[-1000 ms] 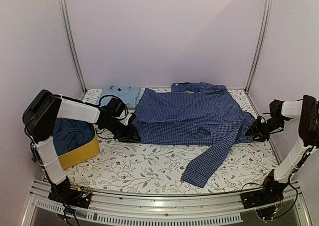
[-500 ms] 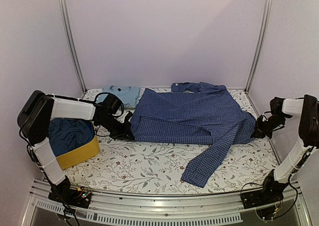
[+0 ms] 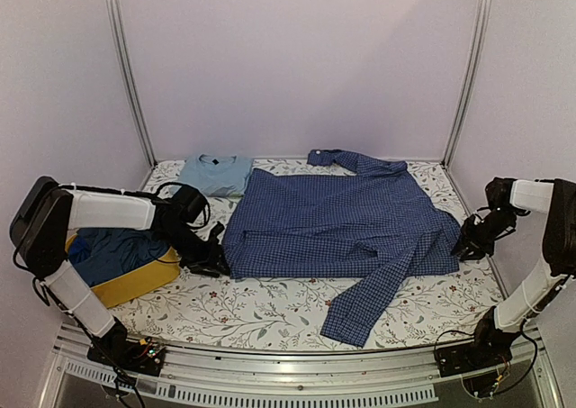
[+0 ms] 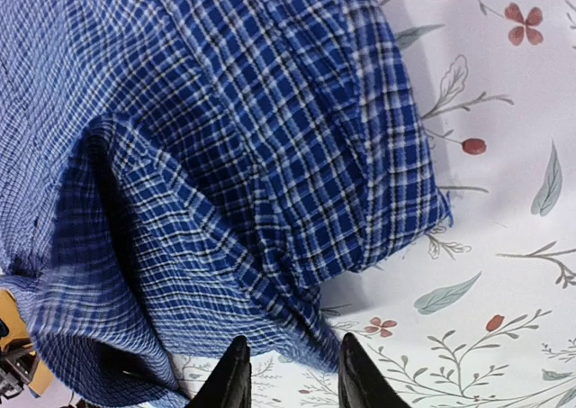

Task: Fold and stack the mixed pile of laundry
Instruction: Adjust the 1/3-folded shirt at the center of the board.

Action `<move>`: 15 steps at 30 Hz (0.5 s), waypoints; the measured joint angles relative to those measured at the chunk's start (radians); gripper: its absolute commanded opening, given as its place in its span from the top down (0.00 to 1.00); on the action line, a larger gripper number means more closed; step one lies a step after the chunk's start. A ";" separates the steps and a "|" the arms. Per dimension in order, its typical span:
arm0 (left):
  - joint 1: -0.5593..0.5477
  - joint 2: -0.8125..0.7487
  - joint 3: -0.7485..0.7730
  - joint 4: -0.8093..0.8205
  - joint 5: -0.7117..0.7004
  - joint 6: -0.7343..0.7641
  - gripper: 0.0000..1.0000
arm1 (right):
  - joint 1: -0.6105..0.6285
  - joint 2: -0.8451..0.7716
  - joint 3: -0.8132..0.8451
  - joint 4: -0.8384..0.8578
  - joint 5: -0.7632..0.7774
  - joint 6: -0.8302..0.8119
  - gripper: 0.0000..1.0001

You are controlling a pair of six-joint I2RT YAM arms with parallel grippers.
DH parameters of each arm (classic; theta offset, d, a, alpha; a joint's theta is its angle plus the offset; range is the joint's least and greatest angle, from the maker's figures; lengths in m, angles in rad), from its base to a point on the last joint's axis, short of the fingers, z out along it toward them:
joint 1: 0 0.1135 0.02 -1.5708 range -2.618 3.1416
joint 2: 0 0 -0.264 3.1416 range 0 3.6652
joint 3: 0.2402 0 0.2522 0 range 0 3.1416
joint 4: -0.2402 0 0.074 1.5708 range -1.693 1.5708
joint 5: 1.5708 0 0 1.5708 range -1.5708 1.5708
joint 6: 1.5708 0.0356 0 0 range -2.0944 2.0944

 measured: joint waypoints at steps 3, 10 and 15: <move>0.000 -0.002 -0.006 -0.029 -0.031 -0.009 0.44 | -0.003 0.011 0.000 -0.008 -0.006 0.008 0.53; 0.007 -0.029 0.145 -0.011 -0.055 0.062 0.43 | -0.003 -0.103 0.044 -0.014 -0.050 0.038 0.52; 0.017 0.104 0.314 0.057 -0.047 0.133 0.39 | -0.003 -0.119 0.067 0.049 -0.193 0.047 0.43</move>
